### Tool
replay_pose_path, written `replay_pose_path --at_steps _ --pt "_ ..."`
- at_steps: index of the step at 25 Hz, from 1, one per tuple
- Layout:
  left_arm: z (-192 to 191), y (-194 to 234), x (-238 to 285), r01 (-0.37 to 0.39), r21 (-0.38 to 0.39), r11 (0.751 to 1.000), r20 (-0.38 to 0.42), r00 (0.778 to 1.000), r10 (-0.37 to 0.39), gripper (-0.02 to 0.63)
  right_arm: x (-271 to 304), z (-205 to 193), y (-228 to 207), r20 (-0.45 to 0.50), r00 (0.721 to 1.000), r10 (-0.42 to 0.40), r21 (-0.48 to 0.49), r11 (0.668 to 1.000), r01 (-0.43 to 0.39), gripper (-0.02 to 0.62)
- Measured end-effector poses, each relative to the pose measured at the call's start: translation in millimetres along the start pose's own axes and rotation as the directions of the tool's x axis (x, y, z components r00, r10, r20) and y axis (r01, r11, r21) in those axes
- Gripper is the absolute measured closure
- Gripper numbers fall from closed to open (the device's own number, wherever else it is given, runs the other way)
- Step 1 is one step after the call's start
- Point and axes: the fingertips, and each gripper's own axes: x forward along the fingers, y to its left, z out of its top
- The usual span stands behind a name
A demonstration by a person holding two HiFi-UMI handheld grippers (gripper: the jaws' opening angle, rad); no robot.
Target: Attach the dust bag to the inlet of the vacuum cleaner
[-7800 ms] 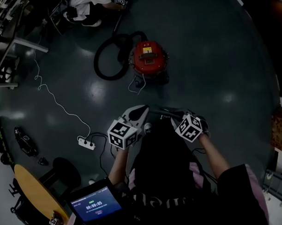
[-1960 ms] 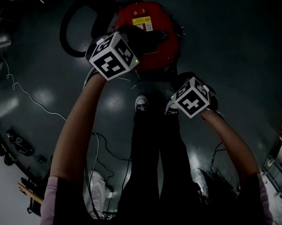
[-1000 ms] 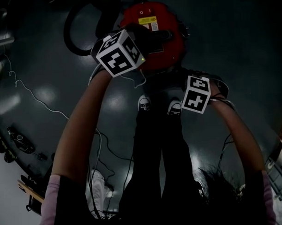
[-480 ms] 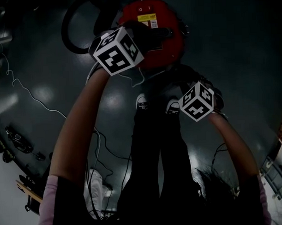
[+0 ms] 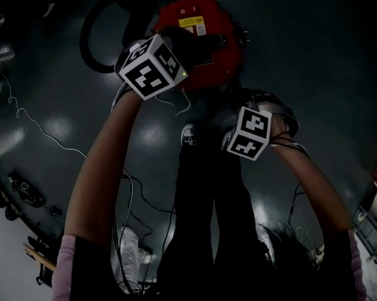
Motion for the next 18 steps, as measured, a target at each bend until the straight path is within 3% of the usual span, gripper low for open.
replay_pose_path --at_steps 1,2,4,5,6,7,8,9,10,11,12,18 --pt "-1 0 0 0.000 -0.002 1.000 -0.002 1.000 0.000 0.466 1 0 -1 0.019 0.999 0.038 0.067 0.997 -0.039 0.512" --pt "-1 0 1 0.001 -0.004 1.000 -0.004 1.000 -0.001 0.466 2 -3 -3 0.068 0.993 0.099 0.214 0.971 -0.111 0.509" --pt "1 0 2 0.002 -0.005 1.000 -0.003 1.000 -0.002 0.466 2 -9 -8 0.182 0.968 0.172 0.489 0.838 -0.241 0.502" --pt "1 0 2 0.002 -0.005 1.000 -0.001 1.000 -0.002 0.466 1 -11 -10 0.213 0.961 0.176 0.553 0.789 -0.267 0.500" --pt "2 0 1 0.001 -0.004 1.000 0.000 1.000 -0.001 0.466 1 -10 -11 0.219 0.961 0.168 0.566 0.781 -0.265 0.500" --pt "1 0 1 0.001 -0.002 1.000 0.000 1.000 -0.001 0.466 -1 -8 -11 0.200 0.968 0.151 0.525 0.818 -0.236 0.500" --pt "0 1 0 0.002 -0.002 1.000 -0.001 1.000 -0.002 0.466 -2 -5 -9 0.163 0.979 0.124 0.428 0.885 -0.184 0.499" --pt "0 0 0 0.003 -0.001 1.000 -0.002 1.000 -0.003 0.466 -2 -3 -7 0.120 0.989 0.090 0.289 0.949 -0.121 0.500" --pt "0 0 0 0.005 0.000 1.000 -0.003 1.000 -0.005 0.466 -2 -2 -5 0.084 0.995 0.057 0.156 0.985 -0.070 0.502" --pt "0 0 1 0.007 0.000 1.000 -0.003 1.000 -0.007 0.466 -1 -3 -3 0.062 0.997 0.040 0.078 0.996 -0.044 0.502" --pt "1 0 2 0.011 0.000 1.000 -0.001 1.000 -0.011 0.466 0 -5 -3 0.050 0.998 0.041 0.059 0.997 -0.044 0.502" --pt "1 0 -1 0.016 -0.051 0.999 0.015 1.000 -0.015 0.462 1 -15 2 0.022 0.994 0.109 0.146 0.983 -0.111 0.465"
